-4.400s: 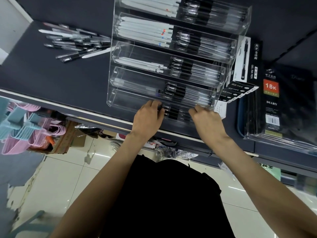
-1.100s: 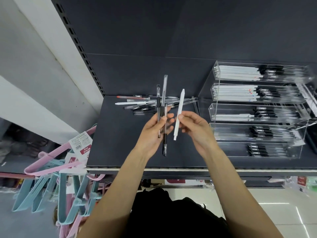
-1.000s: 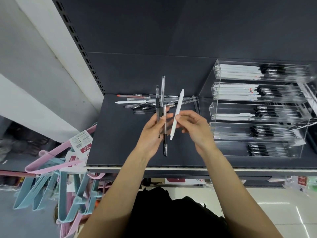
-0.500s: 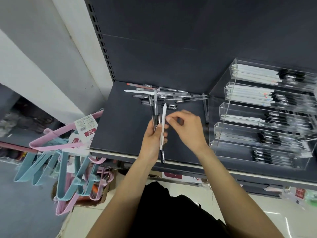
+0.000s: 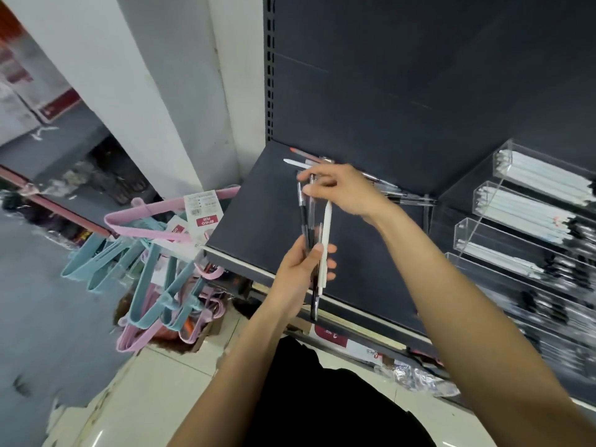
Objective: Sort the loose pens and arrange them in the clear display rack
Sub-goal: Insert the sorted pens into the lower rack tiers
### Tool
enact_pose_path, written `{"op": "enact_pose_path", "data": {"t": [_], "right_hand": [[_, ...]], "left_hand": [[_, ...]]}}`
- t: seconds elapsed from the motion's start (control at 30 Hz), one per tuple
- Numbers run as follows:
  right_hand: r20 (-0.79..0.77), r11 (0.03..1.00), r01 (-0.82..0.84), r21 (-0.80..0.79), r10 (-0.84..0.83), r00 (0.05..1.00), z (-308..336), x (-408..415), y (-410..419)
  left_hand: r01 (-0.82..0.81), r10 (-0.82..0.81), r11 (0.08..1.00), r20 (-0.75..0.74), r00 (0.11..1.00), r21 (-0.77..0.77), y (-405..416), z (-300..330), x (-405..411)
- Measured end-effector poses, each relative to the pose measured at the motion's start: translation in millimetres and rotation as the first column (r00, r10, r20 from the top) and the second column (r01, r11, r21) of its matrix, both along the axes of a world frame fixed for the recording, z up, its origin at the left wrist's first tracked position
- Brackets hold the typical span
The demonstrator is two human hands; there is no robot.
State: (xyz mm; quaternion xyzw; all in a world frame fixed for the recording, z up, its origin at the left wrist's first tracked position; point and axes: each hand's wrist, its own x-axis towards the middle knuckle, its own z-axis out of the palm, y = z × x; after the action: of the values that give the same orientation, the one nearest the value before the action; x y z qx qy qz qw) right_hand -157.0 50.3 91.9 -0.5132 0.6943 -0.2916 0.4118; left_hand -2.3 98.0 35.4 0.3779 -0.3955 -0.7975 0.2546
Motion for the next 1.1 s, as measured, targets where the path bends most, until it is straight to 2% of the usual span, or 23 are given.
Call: {"op": "enact_pose_path", "data": {"t": [0.1,0.27,0.37,0.5,0.6,0.67,0.73,0.87,0.97,1.1], "right_hand": [[-0.025,0.992,-0.120,0.036,0.121,0.992,-0.9,8.3,-5.1],[-0.094,0.990,-0.135,0.047,0.139,0.986,-2.6,9.1,-11.2],[-0.108,0.997,0.018,-0.080,-0.026,0.994,3.6,1.2,-9.8],[0.001,0.939,0.225,-0.260,-0.232,0.973,13.8,-9.4,2.2],[0.137,0.785,0.432,-0.444,-0.417,0.899,19.1,-9.0,19.9],[0.276,0.657,0.578,-0.484,-0.513,0.813,21.0,-6.2,33.0],[0.354,0.630,0.654,-0.420,-0.550,0.757,11.3,5.0,45.1],[0.454,0.672,0.724,-0.153,-0.603,0.656,-28.3,43.6,69.6],[0.378,0.678,0.717,-0.161,-0.628,0.680,-46.5,52.9,78.6],[0.296,0.745,0.647,-0.161,-0.589,0.752,-50.9,57.7,83.3]], "left_hand": [[-0.006,0.010,0.997,-0.044,0.999,0.076,1.0,0.7,2.1],[-0.031,0.049,0.987,-0.107,0.993,0.161,2.3,-0.9,4.4],[-0.014,0.023,0.993,-0.079,0.997,0.119,1.0,-3.4,8.8],[0.001,0.016,0.993,-0.143,0.990,0.118,-2.2,-3.7,11.5],[-0.066,0.086,0.989,-0.150,0.985,0.134,-6.3,-5.2,8.7],[-0.152,0.185,0.970,-0.169,0.968,0.191,-8.2,-5.6,7.3],[-0.245,0.310,0.926,-0.207,0.928,0.287,-10.2,-4.5,5.1],[-0.359,0.479,0.849,-0.283,0.831,0.387,-15.3,2.0,-5.8],[-0.370,0.504,0.842,-0.325,0.800,0.392,-15.4,6.9,-11.5],[-0.403,0.529,0.829,-0.310,0.790,0.388,-13.1,5.2,-16.1]]}}
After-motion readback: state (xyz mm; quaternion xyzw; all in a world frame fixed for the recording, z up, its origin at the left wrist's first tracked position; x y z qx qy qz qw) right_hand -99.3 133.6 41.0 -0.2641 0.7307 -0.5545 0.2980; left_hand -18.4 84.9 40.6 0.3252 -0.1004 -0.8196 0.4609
